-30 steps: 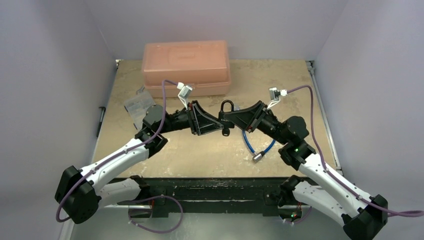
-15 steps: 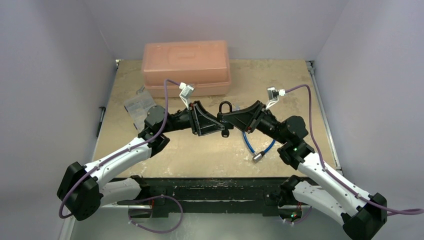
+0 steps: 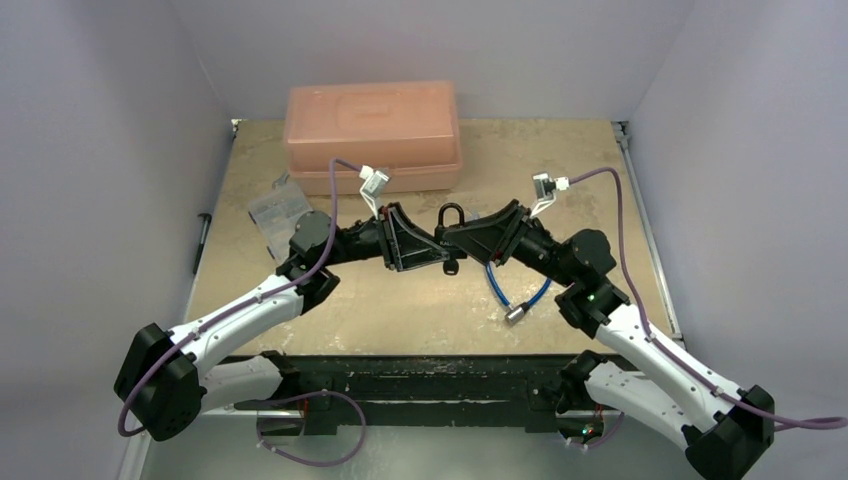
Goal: Unlock with the key
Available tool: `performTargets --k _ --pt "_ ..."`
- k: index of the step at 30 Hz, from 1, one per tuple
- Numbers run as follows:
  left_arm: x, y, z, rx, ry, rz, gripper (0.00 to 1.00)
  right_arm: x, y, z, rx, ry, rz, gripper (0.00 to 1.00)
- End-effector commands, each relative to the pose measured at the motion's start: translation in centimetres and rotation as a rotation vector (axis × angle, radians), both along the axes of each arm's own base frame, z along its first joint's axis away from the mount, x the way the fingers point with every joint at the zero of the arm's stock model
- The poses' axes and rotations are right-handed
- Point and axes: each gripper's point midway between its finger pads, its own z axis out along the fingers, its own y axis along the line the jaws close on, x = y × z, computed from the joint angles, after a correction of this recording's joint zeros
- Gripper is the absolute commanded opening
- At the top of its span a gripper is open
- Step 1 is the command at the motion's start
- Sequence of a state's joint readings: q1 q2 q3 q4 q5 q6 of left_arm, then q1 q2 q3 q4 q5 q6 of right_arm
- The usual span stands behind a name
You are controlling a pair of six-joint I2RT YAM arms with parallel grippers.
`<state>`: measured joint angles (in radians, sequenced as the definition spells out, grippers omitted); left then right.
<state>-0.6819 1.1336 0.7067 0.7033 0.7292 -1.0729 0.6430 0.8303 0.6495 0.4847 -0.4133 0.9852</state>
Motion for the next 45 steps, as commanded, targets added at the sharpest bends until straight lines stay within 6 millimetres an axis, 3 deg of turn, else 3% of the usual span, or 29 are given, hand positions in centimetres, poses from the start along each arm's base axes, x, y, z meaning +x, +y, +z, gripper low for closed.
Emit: performTargets --k 1,2,3,9,15,30,39,45 --pt "0.5 0.1 0.7 0.003 -0.05 0.038 0.0 -1.2 -0.2 3.8 -0.027 -0.124 0.014 0.9" --pt "0.6 0.2 0.6 0.014 -0.052 0.047 0.0 -1.1 -0.3 3.7 -0.054 -0.126 0.005 0.98" --pt "0.8 0.2 0.5 0.027 -0.053 0.06 0.0 -1.0 -0.5 3.6 -0.072 -0.128 -0.009 0.99" --pt "0.8 0.3 0.3 0.046 -0.058 0.068 0.0 -1.5 -0.9 3.0 -0.147 -0.151 -0.01 0.99" --pt "0.1 0.6 1.7 0.025 -0.094 0.049 0.0 -1.9 -0.9 0.6 -0.223 -0.134 0.014 0.99" --pt "-0.9 1.2 3.3 -0.023 -0.127 0.033 0.0 -2.0 -0.7 -0.4 -0.23 -0.13 0.027 0.97" --pt "-1.2 1.3 3.8 -0.041 -0.137 0.024 0.0 -1.6 -0.1 -0.8 -0.229 -0.126 0.051 0.85" --pt "-1.1 1.2 3.6 -0.041 -0.136 0.022 0.0 -1.4 0.1 -0.8 -0.224 -0.128 0.051 0.69"
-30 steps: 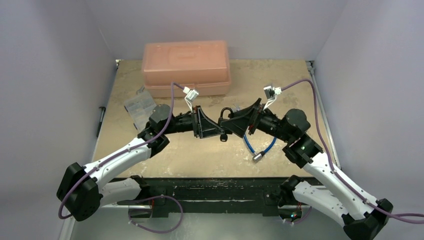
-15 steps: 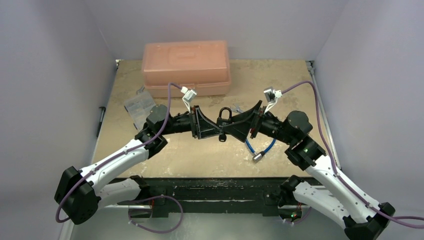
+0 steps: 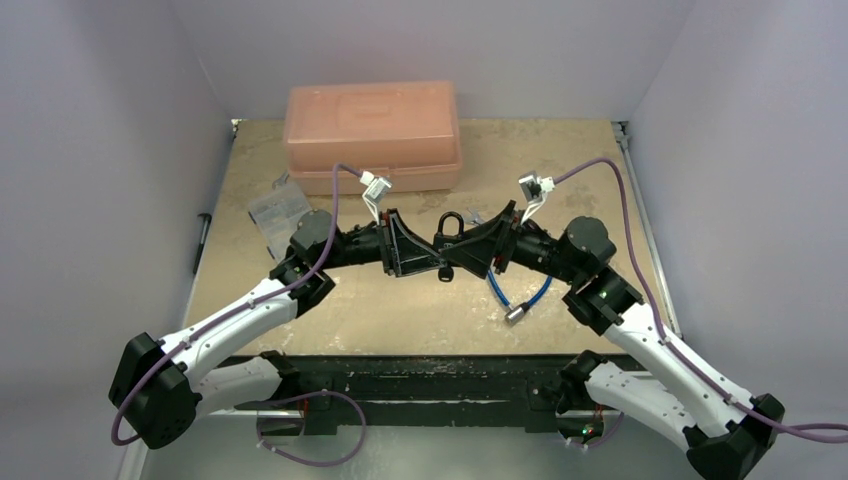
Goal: Unlock with the key
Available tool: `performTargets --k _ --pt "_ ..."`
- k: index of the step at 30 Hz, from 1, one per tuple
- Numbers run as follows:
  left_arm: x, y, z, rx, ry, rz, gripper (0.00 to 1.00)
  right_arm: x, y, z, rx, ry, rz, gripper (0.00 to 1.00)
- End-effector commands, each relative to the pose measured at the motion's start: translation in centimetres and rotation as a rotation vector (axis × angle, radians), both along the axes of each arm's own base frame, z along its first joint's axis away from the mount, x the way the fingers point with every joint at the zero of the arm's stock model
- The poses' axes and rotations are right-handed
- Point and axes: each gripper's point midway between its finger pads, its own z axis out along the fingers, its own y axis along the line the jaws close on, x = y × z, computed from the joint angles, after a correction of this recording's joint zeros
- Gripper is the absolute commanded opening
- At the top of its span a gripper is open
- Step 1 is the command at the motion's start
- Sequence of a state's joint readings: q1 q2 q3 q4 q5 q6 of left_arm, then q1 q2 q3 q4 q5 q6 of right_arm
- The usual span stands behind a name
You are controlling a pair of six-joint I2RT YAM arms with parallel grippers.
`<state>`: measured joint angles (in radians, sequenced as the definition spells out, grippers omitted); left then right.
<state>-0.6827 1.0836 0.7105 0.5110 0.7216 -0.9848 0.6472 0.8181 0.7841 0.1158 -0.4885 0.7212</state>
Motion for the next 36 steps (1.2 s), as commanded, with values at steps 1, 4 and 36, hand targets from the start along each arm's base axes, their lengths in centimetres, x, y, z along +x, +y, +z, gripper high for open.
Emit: performTargets --k 1,4,36 --pt "-0.9 0.7 5.6 -0.138 -0.158 -0.003 0.0 -0.3 0.1 1.5 0.035 -0.062 0.021 0.67" --pt "-0.8 0.7 5.7 -0.143 -0.159 -0.004 0.0 -0.3 0.3 1.4 0.032 -0.062 0.026 0.6" --pt "0.6 1.2 3.1 -0.042 -0.161 0.106 0.8 1.3 -2.0 2.0 0.057 -0.019 -0.16 0.0"
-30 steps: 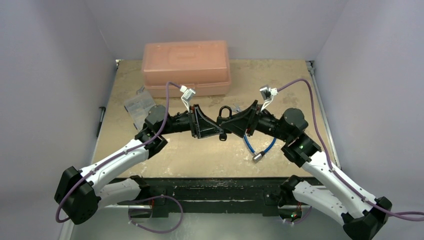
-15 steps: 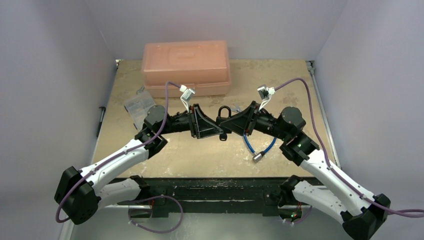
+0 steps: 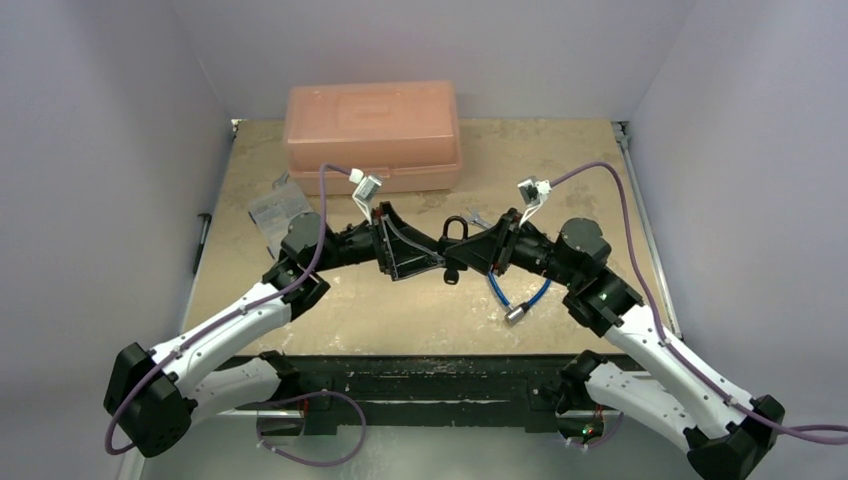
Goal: Unlock with the key
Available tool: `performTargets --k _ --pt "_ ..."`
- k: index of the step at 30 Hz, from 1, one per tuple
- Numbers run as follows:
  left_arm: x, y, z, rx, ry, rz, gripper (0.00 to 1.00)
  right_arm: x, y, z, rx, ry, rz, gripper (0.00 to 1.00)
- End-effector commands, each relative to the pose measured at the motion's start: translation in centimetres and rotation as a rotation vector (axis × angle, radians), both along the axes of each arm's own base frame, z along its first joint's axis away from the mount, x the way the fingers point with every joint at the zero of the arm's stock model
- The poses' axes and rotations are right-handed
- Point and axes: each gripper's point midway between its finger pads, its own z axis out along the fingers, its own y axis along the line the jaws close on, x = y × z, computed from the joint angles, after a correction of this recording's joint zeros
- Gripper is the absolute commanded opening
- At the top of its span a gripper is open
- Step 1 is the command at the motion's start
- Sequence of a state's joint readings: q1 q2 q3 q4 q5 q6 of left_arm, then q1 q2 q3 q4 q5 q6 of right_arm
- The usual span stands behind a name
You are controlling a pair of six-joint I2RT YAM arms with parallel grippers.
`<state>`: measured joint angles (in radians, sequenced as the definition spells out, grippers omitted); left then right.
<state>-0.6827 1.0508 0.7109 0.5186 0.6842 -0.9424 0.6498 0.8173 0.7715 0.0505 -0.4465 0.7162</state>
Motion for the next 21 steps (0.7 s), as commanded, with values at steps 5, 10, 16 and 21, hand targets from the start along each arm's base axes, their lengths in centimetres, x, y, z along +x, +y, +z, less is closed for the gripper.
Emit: performTargets --k 5,10,16,21 --pt "0.1 1.2 0.1 0.002 -0.064 0.076 0.81 1.6 -2.8 4.9 0.149 -0.052 -0.215 0.0" --pt "-0.5 1.1 -1.4 -0.022 -0.043 0.043 0.77 1.7 -2.8 6.2 0.183 -0.056 -0.221 0.0" --pt "-1.1 0.2 -1.2 -0.04 -0.066 -0.01 0.73 1.7 -2.3 6.9 0.193 -0.065 -0.195 0.0" --pt "-1.4 -1.3 -1.4 -0.03 -0.075 -0.049 0.67 1.7 -2.1 7.0 0.207 -0.063 -0.184 0.0"
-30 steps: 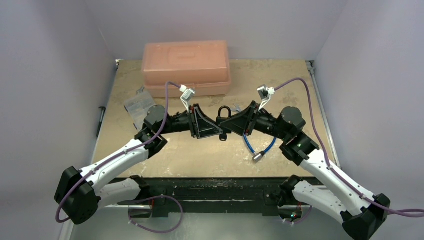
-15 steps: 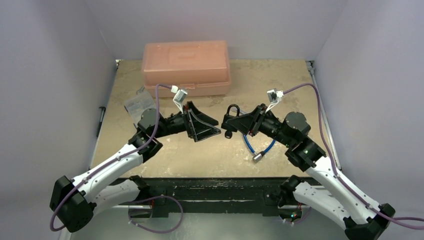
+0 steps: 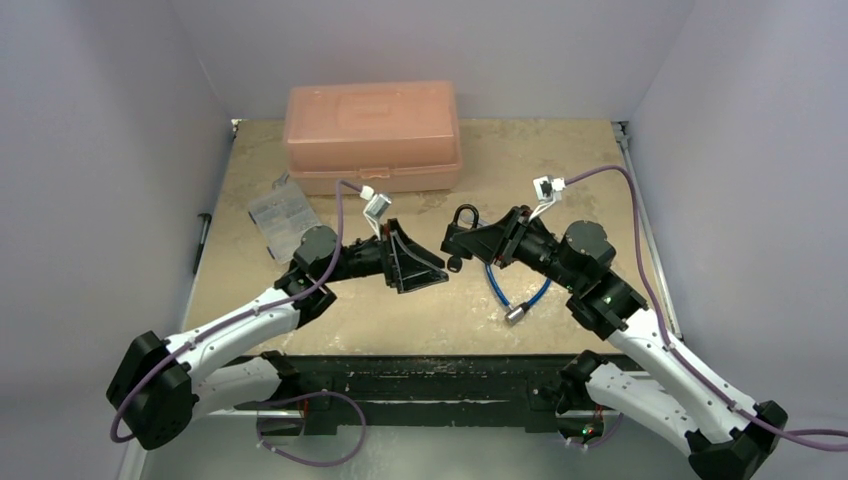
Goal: Unlock with the key
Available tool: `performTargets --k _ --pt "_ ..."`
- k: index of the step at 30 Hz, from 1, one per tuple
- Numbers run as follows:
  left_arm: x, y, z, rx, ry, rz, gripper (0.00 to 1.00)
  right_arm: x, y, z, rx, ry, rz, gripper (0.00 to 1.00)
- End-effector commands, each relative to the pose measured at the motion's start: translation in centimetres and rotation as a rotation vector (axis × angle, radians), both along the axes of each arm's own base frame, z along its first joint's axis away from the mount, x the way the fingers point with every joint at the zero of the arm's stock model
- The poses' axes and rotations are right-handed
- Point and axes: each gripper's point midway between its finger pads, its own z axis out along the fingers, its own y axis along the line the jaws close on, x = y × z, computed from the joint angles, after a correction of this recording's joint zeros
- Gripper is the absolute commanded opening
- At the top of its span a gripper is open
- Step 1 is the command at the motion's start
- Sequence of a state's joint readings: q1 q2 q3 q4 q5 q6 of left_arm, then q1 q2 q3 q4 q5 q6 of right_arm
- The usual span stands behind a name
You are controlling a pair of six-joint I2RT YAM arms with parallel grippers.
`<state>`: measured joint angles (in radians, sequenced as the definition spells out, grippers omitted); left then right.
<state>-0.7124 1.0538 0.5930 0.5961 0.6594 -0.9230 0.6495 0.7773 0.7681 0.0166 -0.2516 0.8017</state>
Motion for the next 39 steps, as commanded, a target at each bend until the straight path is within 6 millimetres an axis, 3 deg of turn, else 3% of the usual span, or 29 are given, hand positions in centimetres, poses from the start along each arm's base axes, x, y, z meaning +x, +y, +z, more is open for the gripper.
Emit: performTargets --k 1,23,28,32,39 --pt "-0.7 -1.3 2.3 -0.058 -0.09 -0.055 0.66 -0.5 -0.3 6.6 0.151 -0.146 0.001 0.0" --pt "0.6 -2.7 2.9 -0.107 -0.062 -0.025 0.38 -0.6 0.1 6.2 0.159 -0.14 0.023 0.0" --pt "0.9 -2.9 2.9 -0.109 -0.052 -0.019 0.25 -0.6 0.2 5.9 0.153 -0.137 0.027 0.0" --pt "1.3 -3.0 2.7 -0.094 -0.039 0.0 0.04 -0.5 0.2 5.5 0.144 -0.131 0.023 0.0" --pt "2.0 -2.9 2.6 -0.053 -0.046 0.039 0.0 -0.5 0.0 4.5 0.122 -0.114 0.015 0.0"
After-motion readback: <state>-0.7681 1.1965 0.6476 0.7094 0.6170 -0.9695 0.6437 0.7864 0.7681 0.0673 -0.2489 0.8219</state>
